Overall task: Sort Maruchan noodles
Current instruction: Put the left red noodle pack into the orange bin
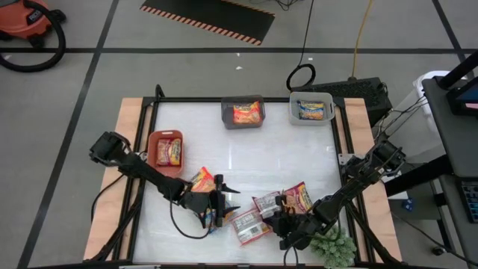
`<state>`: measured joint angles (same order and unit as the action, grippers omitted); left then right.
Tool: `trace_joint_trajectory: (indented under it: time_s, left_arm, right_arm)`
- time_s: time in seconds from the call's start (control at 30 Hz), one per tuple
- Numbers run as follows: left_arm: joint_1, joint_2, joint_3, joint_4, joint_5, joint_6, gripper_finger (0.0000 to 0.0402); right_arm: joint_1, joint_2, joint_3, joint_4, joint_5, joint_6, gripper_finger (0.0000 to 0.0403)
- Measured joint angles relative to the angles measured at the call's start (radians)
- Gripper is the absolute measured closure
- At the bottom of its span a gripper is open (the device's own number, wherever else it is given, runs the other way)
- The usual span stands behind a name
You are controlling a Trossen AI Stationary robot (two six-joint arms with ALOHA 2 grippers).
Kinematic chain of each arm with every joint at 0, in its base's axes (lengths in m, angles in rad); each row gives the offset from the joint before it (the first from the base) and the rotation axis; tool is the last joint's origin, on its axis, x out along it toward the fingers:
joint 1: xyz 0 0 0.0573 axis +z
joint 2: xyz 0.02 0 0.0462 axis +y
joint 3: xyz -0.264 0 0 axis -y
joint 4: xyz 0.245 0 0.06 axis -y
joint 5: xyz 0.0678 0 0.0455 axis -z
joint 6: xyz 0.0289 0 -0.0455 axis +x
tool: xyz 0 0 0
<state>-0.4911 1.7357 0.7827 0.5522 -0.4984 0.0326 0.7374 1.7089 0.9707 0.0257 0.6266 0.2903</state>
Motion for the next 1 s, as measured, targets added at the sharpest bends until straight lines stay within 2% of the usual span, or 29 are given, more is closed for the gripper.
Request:
trace_joint_trajectory:
  time_s: [0.3, 0.53, 0.77, 1.0]
  left_arm:
    - [0.004, 0.121, 0.151, -0.027, 0.027, 0.279, 0.0151]
    - [0.066, 0.188, 0.211, -0.023, 0.087, 0.361, 0.0151]
    - [0.097, 0.225, 0.255, -0.013, 0.041, 0.45, 0.0151]
    - [0.136, 0.224, 0.257, -0.053, 0.19, 0.487, 0.0179]
  right_arm:
    - [-0.065, -0.068, 0.0, -0.07, -0.108, -0.045, 0.0403]
    - [-0.09, -0.139, 0.0, -0.176, -0.109, -0.062, 0.0403]
    - [-0.109, -0.164, 0.0, -0.19, -0.16, -0.105, 0.0403]
    - [-0.14, -0.163, 0.0, -0.209, -0.161, -0.12, 0.0403]
